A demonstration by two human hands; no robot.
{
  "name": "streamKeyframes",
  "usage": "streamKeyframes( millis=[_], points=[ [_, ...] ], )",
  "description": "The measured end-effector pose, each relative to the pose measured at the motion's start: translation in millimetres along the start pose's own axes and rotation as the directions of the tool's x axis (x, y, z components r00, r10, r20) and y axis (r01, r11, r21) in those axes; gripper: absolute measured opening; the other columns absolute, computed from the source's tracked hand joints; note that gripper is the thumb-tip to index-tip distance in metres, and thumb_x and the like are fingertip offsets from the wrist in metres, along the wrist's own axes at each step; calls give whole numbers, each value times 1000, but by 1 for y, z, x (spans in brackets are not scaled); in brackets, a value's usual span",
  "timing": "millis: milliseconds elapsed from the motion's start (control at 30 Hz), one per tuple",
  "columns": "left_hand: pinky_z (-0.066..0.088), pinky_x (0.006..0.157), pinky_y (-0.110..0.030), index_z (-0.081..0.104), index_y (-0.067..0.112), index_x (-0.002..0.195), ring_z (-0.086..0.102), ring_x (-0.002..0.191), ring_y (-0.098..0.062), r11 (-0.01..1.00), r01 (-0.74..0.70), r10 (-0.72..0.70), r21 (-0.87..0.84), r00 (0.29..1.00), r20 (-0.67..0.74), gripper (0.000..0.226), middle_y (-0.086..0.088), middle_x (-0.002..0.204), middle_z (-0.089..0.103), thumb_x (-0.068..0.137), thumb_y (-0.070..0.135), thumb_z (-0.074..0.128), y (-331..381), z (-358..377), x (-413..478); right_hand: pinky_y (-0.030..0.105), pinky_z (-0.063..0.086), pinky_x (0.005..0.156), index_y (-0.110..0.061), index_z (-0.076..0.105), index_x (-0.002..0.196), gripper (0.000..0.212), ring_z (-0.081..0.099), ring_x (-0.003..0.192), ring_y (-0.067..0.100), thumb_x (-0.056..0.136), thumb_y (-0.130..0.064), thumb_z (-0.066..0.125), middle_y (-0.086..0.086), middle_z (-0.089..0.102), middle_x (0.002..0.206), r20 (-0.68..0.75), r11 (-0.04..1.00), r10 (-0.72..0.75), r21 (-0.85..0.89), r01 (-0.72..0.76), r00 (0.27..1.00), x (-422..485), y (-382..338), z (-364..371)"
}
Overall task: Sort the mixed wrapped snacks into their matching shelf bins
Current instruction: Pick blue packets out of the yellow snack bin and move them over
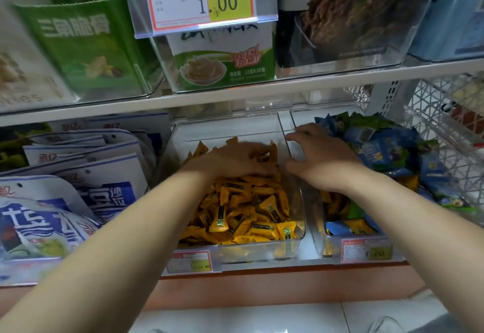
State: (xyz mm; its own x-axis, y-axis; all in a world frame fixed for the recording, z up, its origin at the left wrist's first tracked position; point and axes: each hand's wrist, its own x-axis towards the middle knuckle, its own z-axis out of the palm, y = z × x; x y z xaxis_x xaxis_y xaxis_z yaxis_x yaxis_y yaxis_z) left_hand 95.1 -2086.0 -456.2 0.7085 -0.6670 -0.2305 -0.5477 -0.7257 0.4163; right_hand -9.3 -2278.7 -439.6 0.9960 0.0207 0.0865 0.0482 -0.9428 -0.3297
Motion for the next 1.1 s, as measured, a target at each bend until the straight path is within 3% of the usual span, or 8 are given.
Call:
streamKeyframes(
  millis=[133, 333, 500, 600, 700, 867, 967, 1100],
  points=[
    [41, 95, -36, 34, 45, 146, 47, 127, -22, 904, -70, 67, 421, 997, 23, 71, 5, 146, 45, 82, 74, 50, -14, 26, -8, 42, 36, 108, -32, 36, 147, 61, 36, 138, 21, 91, -53, 48, -5, 25, 156, 9, 1000, -1, 8, 0, 1000, -1, 0, -1],
    [44, 80, -34, 58, 42, 124, 60, 106, -21, 897, 33, 17, 442, 994, -109, 40, 5, 116, 65, 88, 60, 59, -56, -25, -40, 41, 38, 106, -32, 35, 148, 60, 37, 138, 21, 92, -52, 47, -5, 24, 157, 12, 1000, -9, 0, 9, 1000, -3, 2, -2],
    [46, 73, -33, 69, 33, 112, 61, 93, -16, 819, 137, -66, 558, 987, -145, 46, 5, 106, 66, 86, 67, 52, -48, -38, -45, 41, 38, 105, -31, 35, 148, 60, 38, 137, 23, 93, -52, 47, -4, 24, 157, 13, 1000, -8, -8, 8, 1000, -4, 1, -3],
    [46, 78, -32, 68, 29, 113, 58, 98, -13, 934, 25, 49, 357, 979, -196, 42, 4, 114, 63, 87, 59, 56, -19, -24, -33, 40, 37, 105, -31, 35, 148, 60, 40, 136, 23, 93, -52, 47, -3, 24, 157, 7, 1000, -7, -9, 7, 1000, -4, -1, -2],
    [47, 86, -32, 55, 35, 130, 56, 107, -13, 991, 44, -33, 123, 995, -90, 54, 6, 125, 60, 85, 63, 59, 4, -2, -19, 39, 37, 104, -31, 35, 147, 60, 41, 134, 23, 93, -52, 47, -3, 24, 156, 8, 1000, -2, -12, 2, 1000, -3, -2, -2],
    [53, 88, -38, 56, 23, 129, 59, 105, -23, 852, 301, -350, 429, 936, 38, 94, -3, 120, 62, 64, 91, 52, 4, 12, -5, 39, 38, 104, -32, 37, 146, 59, 43, 132, 22, 91, -51, 48, -4, 26, 154, 3, 1000, 1, 7, -1, 1000, -4, -2, -3],
    [50, 79, -34, 57, 20, 129, 60, 103, -22, 846, 289, -364, 448, 927, 89, 94, -5, 122, 63, 65, 88, 50, -2, 21, 0, 40, 37, 106, -32, 37, 146, 59, 43, 132, 23, 92, -51, 47, -4, 26, 155, 6, 1000, 1, 11, -1, 1000, -5, -1, -2],
    [35, 100, -44, 16, 34, 155, 37, 138, -34, 888, 299, -368, 348, 918, 150, 111, -6, 156, 36, 64, 81, 58, -7, 28, -2, 41, 37, 107, -31, 36, 147, 59, 42, 133, 22, 92, -51, 47, -4, 25, 155, 12, 1000, 4, 10, -5, 1000, -5, -3, -2]
  ],
)
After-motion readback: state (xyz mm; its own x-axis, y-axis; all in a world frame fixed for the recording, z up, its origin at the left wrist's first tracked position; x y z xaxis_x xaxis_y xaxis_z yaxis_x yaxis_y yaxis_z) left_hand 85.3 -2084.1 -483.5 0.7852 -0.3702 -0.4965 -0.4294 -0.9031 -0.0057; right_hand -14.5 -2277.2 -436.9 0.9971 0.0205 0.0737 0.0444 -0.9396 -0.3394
